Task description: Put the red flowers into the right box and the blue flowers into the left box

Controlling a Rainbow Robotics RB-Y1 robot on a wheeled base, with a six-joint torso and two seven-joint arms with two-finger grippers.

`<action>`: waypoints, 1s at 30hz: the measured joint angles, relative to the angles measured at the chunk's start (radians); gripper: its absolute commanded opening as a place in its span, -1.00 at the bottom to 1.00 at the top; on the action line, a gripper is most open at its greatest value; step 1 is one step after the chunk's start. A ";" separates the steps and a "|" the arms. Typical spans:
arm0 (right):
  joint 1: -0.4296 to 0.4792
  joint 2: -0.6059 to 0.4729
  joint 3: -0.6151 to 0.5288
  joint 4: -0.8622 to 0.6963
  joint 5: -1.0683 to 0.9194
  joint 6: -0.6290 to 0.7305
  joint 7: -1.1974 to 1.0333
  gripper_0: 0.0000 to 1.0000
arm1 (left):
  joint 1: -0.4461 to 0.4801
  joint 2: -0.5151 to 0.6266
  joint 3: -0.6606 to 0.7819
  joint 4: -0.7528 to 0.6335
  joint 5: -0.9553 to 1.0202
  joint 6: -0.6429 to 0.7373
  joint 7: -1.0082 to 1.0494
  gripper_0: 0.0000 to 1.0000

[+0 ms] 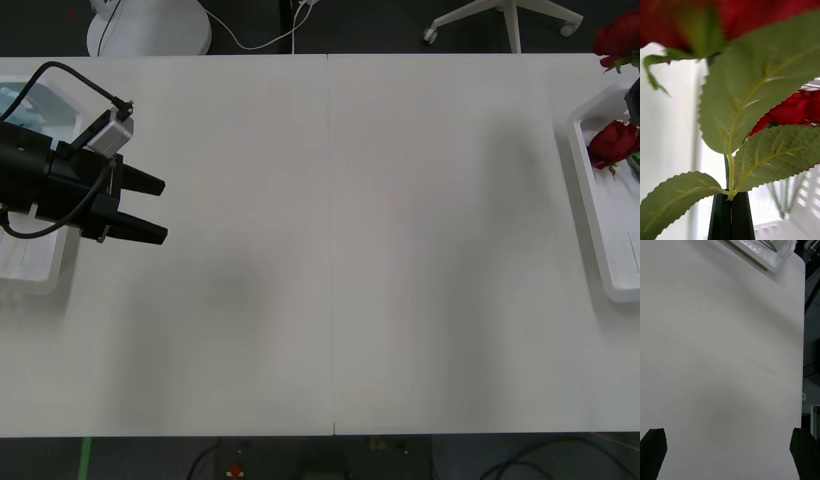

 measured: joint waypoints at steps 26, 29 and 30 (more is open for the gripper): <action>0.000 0.040 0.097 0.403 0.302 -0.335 0.032 -0.60 | -0.050 0.000 -0.097 -0.021 0.031 -0.055 0.000 0.97; 0.000 0.040 0.137 0.404 0.301 -0.338 0.032 0.03 | -0.050 0.000 -0.097 -0.021 0.031 -0.055 0.000 1.00; 0.000 0.040 0.137 0.404 0.297 -0.338 0.032 0.14 | -0.050 0.000 -0.097 -0.021 0.031 -0.055 0.000 1.00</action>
